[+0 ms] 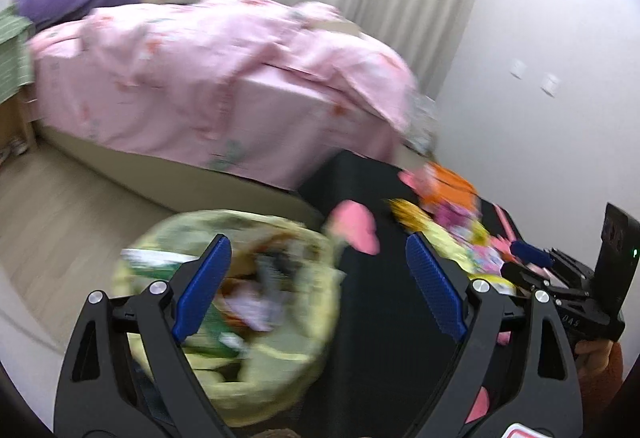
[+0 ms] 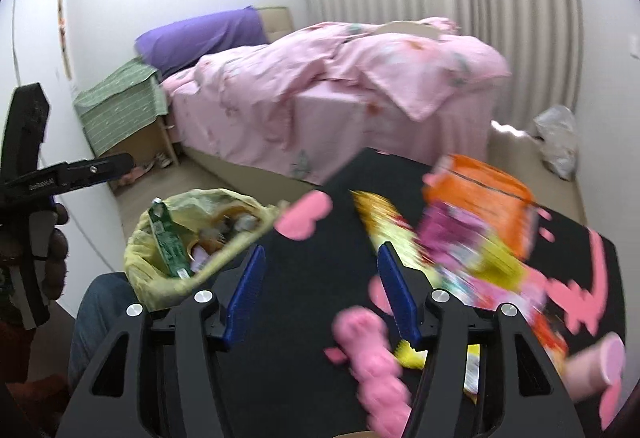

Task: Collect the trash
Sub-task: 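Grasp the clear plastic bag and orange bag with the left tool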

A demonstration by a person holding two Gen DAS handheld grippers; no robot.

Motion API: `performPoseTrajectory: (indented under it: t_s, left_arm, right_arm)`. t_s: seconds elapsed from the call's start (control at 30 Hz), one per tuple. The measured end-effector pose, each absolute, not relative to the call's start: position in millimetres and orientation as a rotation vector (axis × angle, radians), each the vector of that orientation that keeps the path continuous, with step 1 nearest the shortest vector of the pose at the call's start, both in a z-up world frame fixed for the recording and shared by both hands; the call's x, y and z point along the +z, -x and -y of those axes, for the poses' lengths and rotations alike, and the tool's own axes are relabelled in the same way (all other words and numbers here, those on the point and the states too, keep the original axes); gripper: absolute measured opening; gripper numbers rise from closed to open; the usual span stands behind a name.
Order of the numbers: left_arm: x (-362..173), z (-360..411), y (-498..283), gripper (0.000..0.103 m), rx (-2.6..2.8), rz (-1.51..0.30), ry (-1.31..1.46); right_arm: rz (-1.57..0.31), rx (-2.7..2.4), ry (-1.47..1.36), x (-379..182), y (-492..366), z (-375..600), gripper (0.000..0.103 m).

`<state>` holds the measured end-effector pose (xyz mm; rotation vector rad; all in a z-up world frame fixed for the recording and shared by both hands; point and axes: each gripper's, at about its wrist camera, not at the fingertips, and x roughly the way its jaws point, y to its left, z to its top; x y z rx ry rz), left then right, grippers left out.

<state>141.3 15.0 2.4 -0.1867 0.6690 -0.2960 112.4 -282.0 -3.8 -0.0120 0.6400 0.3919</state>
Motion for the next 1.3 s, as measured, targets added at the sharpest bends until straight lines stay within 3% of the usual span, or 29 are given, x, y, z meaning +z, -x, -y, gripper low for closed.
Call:
performPoseTrajectory:
  t_s: [0.13, 0.23, 0.33, 0.43, 0.6, 0.7, 0.83, 1.03, 1.07, 1.2, 1.3]
  left_arm:
    - [-9.3, 39.8, -149.9, 0.085, -0.42, -0.685, 0.121]
    - [-15.7, 72.2, -161.9, 0.085, -0.516, -0.698, 0.105]
    - [-25.1, 105.1, -187.2, 0.094, -0.698, -0.743, 0.149]
    - [-35.1, 135.4, -213.9, 0.094, -0.744, -0.799, 0.145]
    - [-29.8, 181.3, -265.4, 0.094, -0.669, -0.738, 0.05]
    - [-41.0, 209.4, -313.7, 0.093, -0.647, -0.837, 0.036]
    - [-60.7, 232.8, -364.7, 0.085, -0.577, -0.948, 0.046]
    - [-88.7, 254.3, -400.0, 0.064, -0.57, -1.102, 0.069]
    - [-92.9, 254.8, -399.9, 0.053, -0.573, -1.135, 0.086]
    - [-87.2, 251.8, -382.5, 0.035, -0.552, -1.11, 0.04]
    - [-73.6, 244.1, -360.3, 0.029, -0.571, -1.068, 0.022]
  right_arm:
    - [-0.631, 0.296, -0.004, -10.1, -87.4, 326.6, 0.064]
    - [-0.638, 0.3, -0.049, -18.8, -72.1, 353.5, 0.065]
    - [-0.658, 0.292, -0.096, -28.3, -63.0, 375.3, 0.065]
    - [-0.707, 0.207, -0.05, -39.0, -57.0, 390.0, 0.065]
    - [-0.723, 0.125, -0.03, -52.2, -52.6, 406.2, 0.065]
    - [-0.75, 0.078, -0.036, -63.3, -54.6, 415.1, 0.065]
    - [-0.733, 0.063, -0.049, -67.3, -50.5, 419.5, 0.065]
    - [-0.688, 0.042, -0.043, -64.7, -46.1, 421.4, 0.065]
    - [-0.689, 0.04, -0.041, -64.7, -46.3, 420.9, 0.065]
    - [-0.704, 0.037, -0.047, -71.0, -48.0, 419.0, 0.065]
    - [-0.719, 0.06, -0.085, -76.4, -50.6, 419.3, 0.065]
